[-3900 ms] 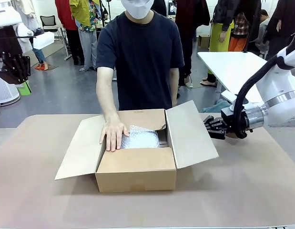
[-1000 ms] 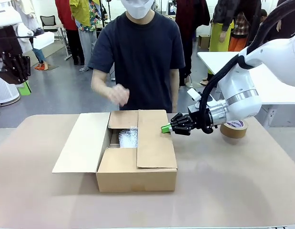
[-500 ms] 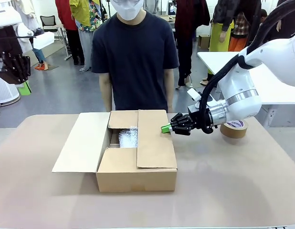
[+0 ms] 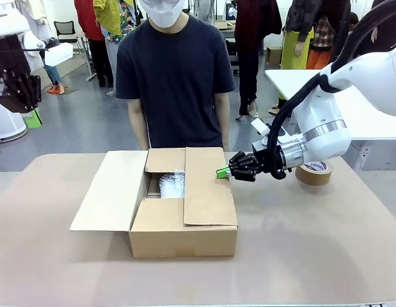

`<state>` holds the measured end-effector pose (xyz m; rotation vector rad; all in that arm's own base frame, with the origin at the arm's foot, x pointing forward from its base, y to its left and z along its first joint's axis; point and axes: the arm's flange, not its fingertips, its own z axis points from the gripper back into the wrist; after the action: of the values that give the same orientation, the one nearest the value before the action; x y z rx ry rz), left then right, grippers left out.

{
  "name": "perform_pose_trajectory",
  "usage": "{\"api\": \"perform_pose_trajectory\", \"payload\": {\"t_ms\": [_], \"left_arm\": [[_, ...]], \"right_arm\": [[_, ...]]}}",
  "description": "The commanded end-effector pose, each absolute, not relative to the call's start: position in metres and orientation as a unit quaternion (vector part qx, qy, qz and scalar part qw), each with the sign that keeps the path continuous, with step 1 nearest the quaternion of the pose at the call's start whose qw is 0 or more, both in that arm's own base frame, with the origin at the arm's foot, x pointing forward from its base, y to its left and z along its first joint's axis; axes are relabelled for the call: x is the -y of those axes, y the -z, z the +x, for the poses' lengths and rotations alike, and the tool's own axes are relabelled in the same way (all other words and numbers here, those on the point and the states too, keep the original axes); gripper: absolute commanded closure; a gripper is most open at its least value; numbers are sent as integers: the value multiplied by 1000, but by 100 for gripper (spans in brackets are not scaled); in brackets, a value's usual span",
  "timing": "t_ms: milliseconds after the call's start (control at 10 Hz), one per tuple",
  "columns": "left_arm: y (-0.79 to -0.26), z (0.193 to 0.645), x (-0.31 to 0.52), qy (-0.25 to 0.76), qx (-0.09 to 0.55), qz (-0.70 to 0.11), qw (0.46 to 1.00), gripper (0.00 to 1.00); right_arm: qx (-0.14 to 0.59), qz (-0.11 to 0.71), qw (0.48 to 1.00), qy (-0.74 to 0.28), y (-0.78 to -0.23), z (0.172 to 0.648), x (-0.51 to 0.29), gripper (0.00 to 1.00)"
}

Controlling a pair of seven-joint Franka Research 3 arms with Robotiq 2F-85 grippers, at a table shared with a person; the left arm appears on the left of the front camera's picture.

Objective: Wrap the clocks to prevent damage.
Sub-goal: Push the left (or right) flap of the Package Box to close it.

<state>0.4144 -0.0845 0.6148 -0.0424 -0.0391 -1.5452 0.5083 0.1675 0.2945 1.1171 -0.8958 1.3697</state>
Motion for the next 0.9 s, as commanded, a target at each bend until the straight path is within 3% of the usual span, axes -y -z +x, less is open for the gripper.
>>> {"api": "perform_pose_trajectory", "payload": {"t_ms": [0, 100, 300, 500, 800], "left_arm": [[-615, 414, 84, 698, 18, -19, 716, 100], [-609, 428, 66, 722, 53, -117, 680, 100], [-557, 448, 41, 655, 163, -176, 717, 100], [-485, 458, 20, 647, 177, -207, 712, 100], [-432, 470, 13, 560, 209, -246, 763, 100]], "right_arm": [[378, 470, 551, -577, -292, 508, -168, 99], [378, 470, 551, -577, -292, 508, -168, 99], [378, 470, 551, -577, -292, 508, -168, 99], [378, 470, 551, -577, -292, 508, -168, 99], [378, 470, 551, -577, -292, 508, -168, 99]]}}
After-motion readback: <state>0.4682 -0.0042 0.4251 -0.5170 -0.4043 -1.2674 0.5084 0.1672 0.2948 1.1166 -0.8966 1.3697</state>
